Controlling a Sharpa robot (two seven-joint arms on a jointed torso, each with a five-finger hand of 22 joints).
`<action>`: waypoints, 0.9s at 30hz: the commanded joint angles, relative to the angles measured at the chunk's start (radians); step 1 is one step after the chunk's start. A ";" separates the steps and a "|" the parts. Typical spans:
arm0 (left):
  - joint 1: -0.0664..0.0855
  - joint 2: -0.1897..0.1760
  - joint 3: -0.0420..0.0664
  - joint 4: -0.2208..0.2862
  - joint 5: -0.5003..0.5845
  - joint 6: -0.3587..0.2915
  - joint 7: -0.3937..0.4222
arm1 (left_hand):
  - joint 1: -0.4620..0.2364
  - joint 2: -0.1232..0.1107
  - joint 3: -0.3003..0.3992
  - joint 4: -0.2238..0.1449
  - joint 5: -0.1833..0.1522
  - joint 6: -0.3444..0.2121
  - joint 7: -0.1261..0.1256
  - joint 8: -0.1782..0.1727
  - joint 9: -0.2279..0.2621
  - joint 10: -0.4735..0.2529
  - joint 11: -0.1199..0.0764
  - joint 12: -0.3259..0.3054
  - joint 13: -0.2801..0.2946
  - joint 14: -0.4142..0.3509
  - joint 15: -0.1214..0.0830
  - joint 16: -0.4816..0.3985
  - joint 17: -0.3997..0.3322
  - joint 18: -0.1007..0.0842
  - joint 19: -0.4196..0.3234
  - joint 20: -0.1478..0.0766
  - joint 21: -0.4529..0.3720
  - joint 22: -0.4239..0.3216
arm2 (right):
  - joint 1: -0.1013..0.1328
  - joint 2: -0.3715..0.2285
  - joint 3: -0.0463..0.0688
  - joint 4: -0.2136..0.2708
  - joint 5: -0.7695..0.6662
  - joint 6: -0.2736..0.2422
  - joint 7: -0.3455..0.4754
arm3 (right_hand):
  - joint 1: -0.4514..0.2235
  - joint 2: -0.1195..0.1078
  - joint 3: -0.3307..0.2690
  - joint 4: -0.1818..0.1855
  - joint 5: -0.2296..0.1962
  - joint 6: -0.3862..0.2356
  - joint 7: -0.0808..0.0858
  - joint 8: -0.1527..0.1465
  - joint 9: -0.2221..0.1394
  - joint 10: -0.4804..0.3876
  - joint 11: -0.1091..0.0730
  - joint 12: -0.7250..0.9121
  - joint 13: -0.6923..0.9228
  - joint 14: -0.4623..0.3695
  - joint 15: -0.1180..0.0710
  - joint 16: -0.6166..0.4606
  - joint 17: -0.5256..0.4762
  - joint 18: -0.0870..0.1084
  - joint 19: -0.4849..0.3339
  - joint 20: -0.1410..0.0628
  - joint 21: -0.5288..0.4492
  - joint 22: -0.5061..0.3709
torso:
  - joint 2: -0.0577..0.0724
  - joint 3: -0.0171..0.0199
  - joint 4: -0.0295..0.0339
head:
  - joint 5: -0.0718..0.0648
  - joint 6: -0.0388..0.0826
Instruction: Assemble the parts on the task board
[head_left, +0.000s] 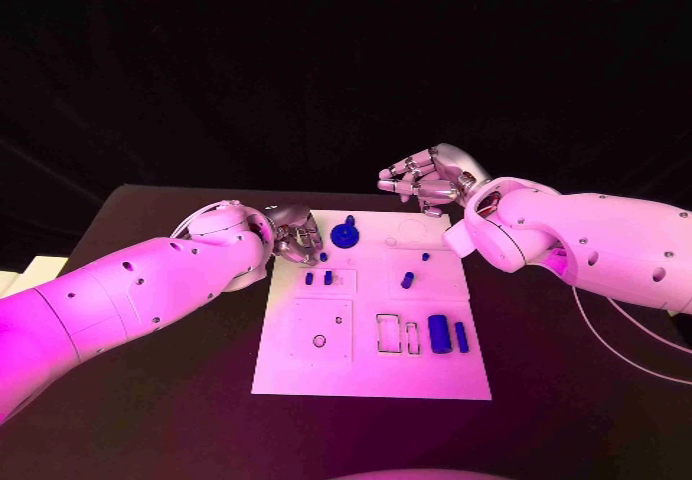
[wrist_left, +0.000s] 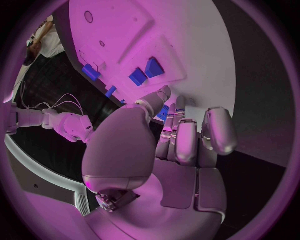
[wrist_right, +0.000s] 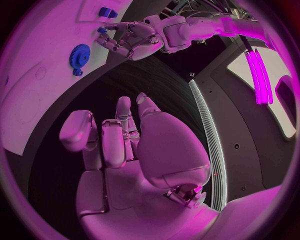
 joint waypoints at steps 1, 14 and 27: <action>-0.001 -0.015 -0.001 0.004 0.015 -0.010 -0.004 | 0.010 0.009 0.008 -0.005 0.004 0.006 0.004 0.007 -0.002 -0.006 0.002 -0.004 0.000 0.020 0.008 -0.003 -0.002 -0.005 0.001 0.007 -0.003 0.002 | -0.001 -0.007 0.000 -0.006 -0.061 0.050 -0.053 | 0.025 0.009 0.005 -0.010 -0.001 -0.013 0.006 -0.010 -0.003 -0.049 0.002 -0.060 -0.046 -0.003 0.008 -0.076 -0.071 0.042 -0.066 0.001 -0.088 -0.131 | -0.001 -0.0008 0.0005 | -0.001 0.002; -0.002 -0.198 0.010 0.157 0.964 -0.195 0.292 | 0.021 0.040 0.031 -0.010 0.003 0.071 0.004 0.028 -0.015 0.035 -0.003 0.038 0.016 -0.150 0.008 -0.258 -0.354 0.073 -0.173 0.012 -0.432 -0.268 | -0.007 -0.086 0.000 0.033 -0.747 0.257 -0.225 | 0.132 -0.030 0.124 -0.089 -0.043 0.076 -0.010 0.014 0.004 0.013 0.000 -0.470 -0.455 0.022 0.004 -0.150 -0.131 0.042 -0.020 -0.003 -0.133 -0.168 | -0.005 -0.0024 -0.0016 | -0.025 0.022; -0.045 -0.352 0.008 0.327 1.444 -0.209 0.430 | -0.009 0.046 -0.033 0.010 0.003 0.089 -0.007 0.038 -0.025 0.056 -0.016 0.089 0.040 -0.192 0.000 -0.328 -0.447 0.091 -0.221 0.008 -0.569 -0.358 | -0.040 -0.116 -0.007 0.089 -1.129 0.294 -0.362 | 0.104 -0.068 0.179 -0.073 -0.131 0.095 -0.029 -0.010 -0.002 0.031 -0.005 -0.553 -0.575 0.031 0.007 -0.168 -0.146 0.040 -0.007 -0.003 -0.139 -0.171 | -0.013 -0.0125 -0.0033 | -0.054 0.030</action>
